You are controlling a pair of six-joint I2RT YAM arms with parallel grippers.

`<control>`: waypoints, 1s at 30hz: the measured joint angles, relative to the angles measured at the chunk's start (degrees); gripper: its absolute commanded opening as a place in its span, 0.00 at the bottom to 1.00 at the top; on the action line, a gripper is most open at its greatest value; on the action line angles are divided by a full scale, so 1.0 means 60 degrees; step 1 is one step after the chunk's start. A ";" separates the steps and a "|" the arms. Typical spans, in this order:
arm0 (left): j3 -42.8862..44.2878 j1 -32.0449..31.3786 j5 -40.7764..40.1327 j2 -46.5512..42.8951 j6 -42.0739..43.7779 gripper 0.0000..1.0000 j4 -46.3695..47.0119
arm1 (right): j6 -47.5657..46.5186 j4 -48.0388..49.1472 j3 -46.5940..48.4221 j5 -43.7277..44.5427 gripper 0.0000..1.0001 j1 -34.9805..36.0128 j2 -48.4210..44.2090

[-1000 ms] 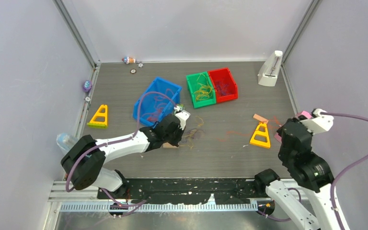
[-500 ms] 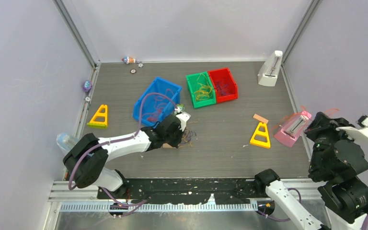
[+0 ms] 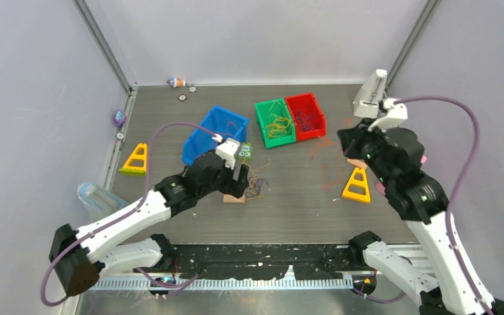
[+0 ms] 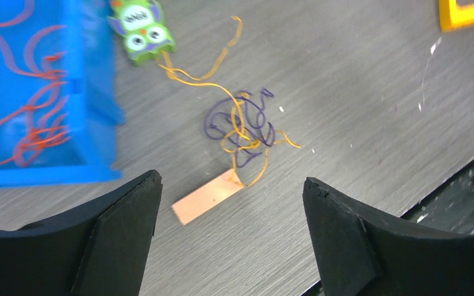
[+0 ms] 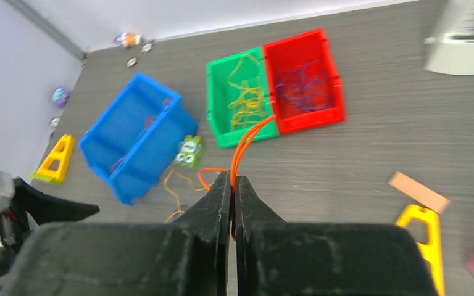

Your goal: Untangle the cables

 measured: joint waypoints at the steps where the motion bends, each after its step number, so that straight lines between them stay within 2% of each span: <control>1: 0.0109 0.0036 -0.0175 -0.0248 -0.0040 0.89 -0.0237 | 0.0080 0.0160 -0.0066 -0.0215 0.05 0.0069 0.0168; 4: 0.0503 0.0568 -0.0597 -0.1195 -0.0302 0.92 -0.1133 | 0.0280 0.0892 -0.0146 -0.0521 0.05 0.0790 0.0925; 9: 0.1064 0.2619 -0.0922 -0.2401 -0.0918 0.92 -0.2455 | 0.0393 0.2171 -0.0062 -0.0510 0.05 0.2495 0.2597; 14: 0.1545 0.3847 -0.0969 -0.3096 -0.1457 0.91 -0.3650 | 0.0382 0.2940 0.1137 -0.0492 0.05 0.3442 0.4947; 22: 0.2022 0.4371 -0.1078 -0.3803 -0.1683 0.91 -0.4532 | 0.0317 0.3850 0.4175 -0.0769 0.06 0.3901 0.8302; 30: 0.2302 0.4441 -0.1290 -0.3770 -0.1501 0.91 -0.4830 | 0.0120 0.4237 0.6812 -0.1031 0.05 0.3898 1.1056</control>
